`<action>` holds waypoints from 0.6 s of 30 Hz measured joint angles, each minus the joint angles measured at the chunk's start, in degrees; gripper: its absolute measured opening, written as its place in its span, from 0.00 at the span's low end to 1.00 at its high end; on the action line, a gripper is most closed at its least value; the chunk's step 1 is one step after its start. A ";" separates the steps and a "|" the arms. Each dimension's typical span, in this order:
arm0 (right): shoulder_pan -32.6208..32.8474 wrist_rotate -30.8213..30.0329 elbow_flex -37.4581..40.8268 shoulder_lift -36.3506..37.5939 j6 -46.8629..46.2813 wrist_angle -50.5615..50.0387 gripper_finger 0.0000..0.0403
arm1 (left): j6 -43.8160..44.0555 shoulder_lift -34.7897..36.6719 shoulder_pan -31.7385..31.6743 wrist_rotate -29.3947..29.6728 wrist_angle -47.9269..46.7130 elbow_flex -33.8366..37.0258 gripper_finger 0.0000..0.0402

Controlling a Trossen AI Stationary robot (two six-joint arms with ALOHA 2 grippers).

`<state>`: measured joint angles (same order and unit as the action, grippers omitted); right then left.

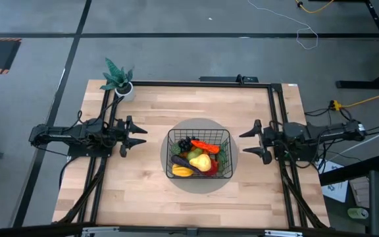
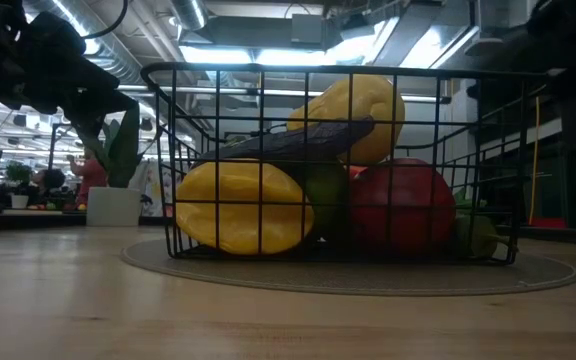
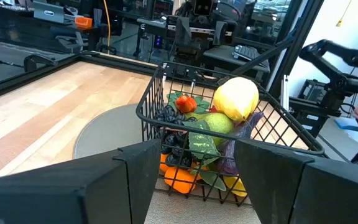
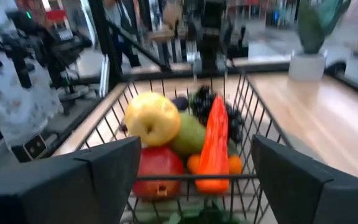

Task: Build produce basket
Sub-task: Return to Home Position

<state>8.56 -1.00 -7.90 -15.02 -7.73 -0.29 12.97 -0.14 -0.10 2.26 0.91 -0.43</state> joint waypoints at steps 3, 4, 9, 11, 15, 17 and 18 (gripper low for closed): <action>0.00 -0.03 2.66 4.70 2.22 1.01 0.72 | 0.00 0.00 0.01 0.00 0.02 0.01 0.49; 0.00 -0.07 3.34 5.94 2.56 0.86 0.72 | 0.00 0.00 0.01 0.00 0.02 0.02 0.49; 0.00 -0.04 6.57 12.21 3.85 2.86 0.72 | 0.00 0.00 0.00 0.00 0.00 0.00 0.49; 0.00 -0.01 7.52 14.61 3.77 2.76 0.72 | -0.01 0.00 0.00 0.01 0.00 0.01 0.49; 0.00 0.05 7.50 14.85 3.82 3.70 0.72 | 0.01 0.00 0.01 0.02 0.03 0.01 0.49; 0.00 0.07 7.50 14.97 3.41 3.91 0.72 | 0.00 0.00 0.01 0.01 0.02 0.00 0.49; 0.00 0.07 7.50 14.94 3.00 3.77 0.72 | 0.02 0.00 0.00 0.02 0.02 0.02 0.49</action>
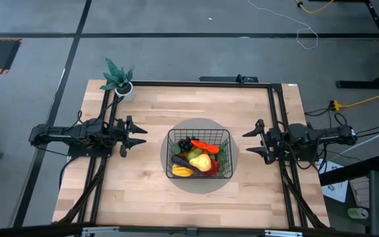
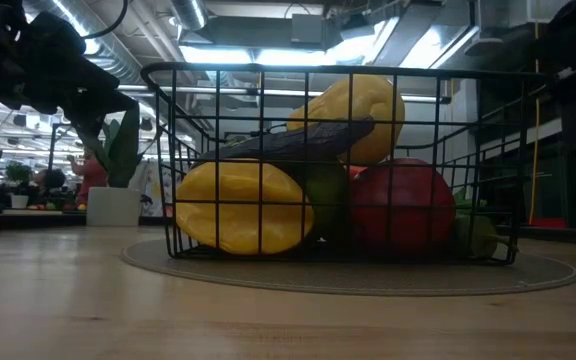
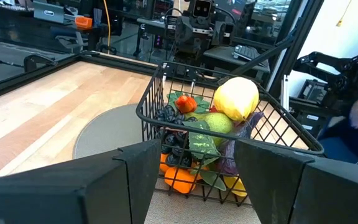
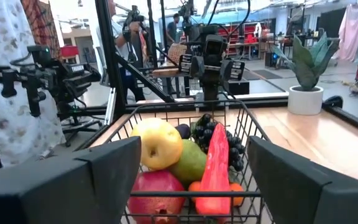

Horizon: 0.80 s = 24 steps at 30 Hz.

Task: Build produce basket
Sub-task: Return to Home Position

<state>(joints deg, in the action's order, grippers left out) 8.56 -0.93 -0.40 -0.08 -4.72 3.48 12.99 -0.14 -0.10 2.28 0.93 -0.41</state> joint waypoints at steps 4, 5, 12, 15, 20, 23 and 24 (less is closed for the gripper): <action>-0.02 0.02 0.00 -0.13 -0.83 -0.41 0.72 | 0.00 0.00 0.00 -0.01 0.00 -0.01 0.48; 0.00 0.02 0.00 -0.13 -0.75 -0.39 0.72 | -0.02 0.00 0.01 -0.02 0.00 -0.01 0.48; -0.01 0.07 0.00 -0.13 -0.84 -0.71 0.72 | -0.01 0.00 0.01 -0.02 0.00 0.00 0.49; -0.01 0.10 0.00 -0.13 -0.97 -0.71 0.72 | -0.02 0.00 0.00 -0.02 0.00 0.00 0.48; 0.00 0.13 0.00 -0.13 -1.03 -0.73 0.72 | -0.01 0.00 0.01 -0.02 0.00 -0.02 0.48; 0.13 0.15 0.00 -0.02 -0.78 -0.76 0.72 | -0.02 0.00 0.02 -0.02 0.00 0.00 0.48; 0.13 0.14 0.00 -0.02 -0.89 -0.76 0.72 | 0.00 0.00 0.00 -0.02 0.00 -0.02 0.48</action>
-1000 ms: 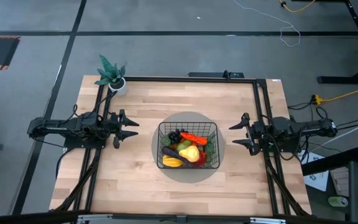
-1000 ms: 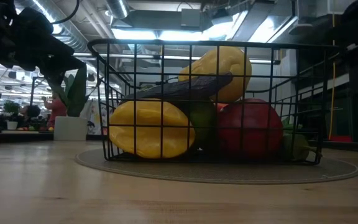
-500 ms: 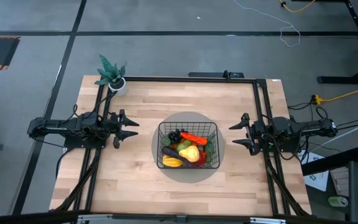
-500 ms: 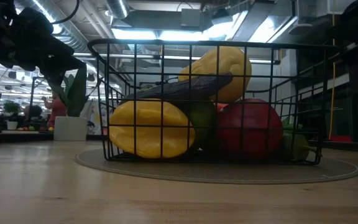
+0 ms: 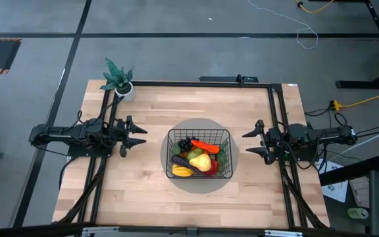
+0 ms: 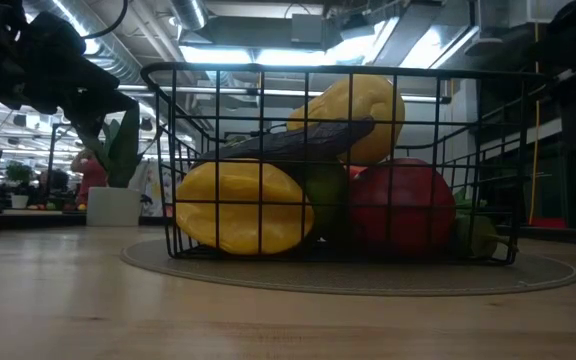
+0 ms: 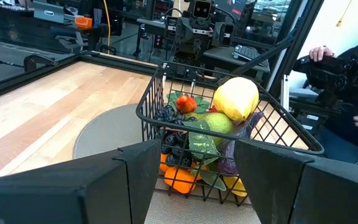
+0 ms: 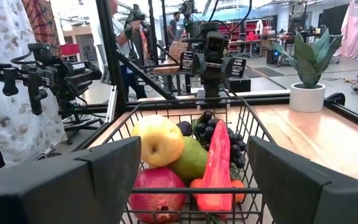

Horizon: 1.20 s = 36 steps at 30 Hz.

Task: Build produce basket
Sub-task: Return to Home Position

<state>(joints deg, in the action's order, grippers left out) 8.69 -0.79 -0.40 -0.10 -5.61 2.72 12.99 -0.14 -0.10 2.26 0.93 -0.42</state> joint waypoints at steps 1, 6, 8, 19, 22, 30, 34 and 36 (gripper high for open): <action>-0.04 0.00 0.00 0.00 -0.04 -0.02 0.72 | -0.02 0.00 0.00 0.00 0.00 0.00 0.48; -1.89 0.04 -0.07 0.04 3.81 -1.27 0.72 | -0.02 0.00 0.00 0.01 0.00 0.00 0.48; -2.93 0.73 -0.07 0.04 5.01 -1.66 0.72 | 0.00 0.00 0.02 0.01 0.00 0.01 0.48; -8.06 1.37 -0.07 0.07 4.64 -1.64 0.72 | -0.02 0.00 0.02 0.00 0.00 0.00 0.49; -8.22 1.42 -0.07 0.07 4.38 -1.64 0.72 | -0.02 0.00 0.01 0.00 0.00 0.01 0.49; -8.22 1.55 -0.07 0.07 6.29 -1.64 0.72 | -0.02 0.00 0.02 0.00 0.00 0.00 0.48; -8.22 1.53 -0.07 -0.11 5.73 -1.62 0.72 | -0.02 0.00 0.00 0.00 0.00 0.01 0.48; -8.20 1.53 -0.07 -0.11 6.08 -1.60 0.72 | -0.02 0.00 0.00 0.00 0.00 0.00 0.48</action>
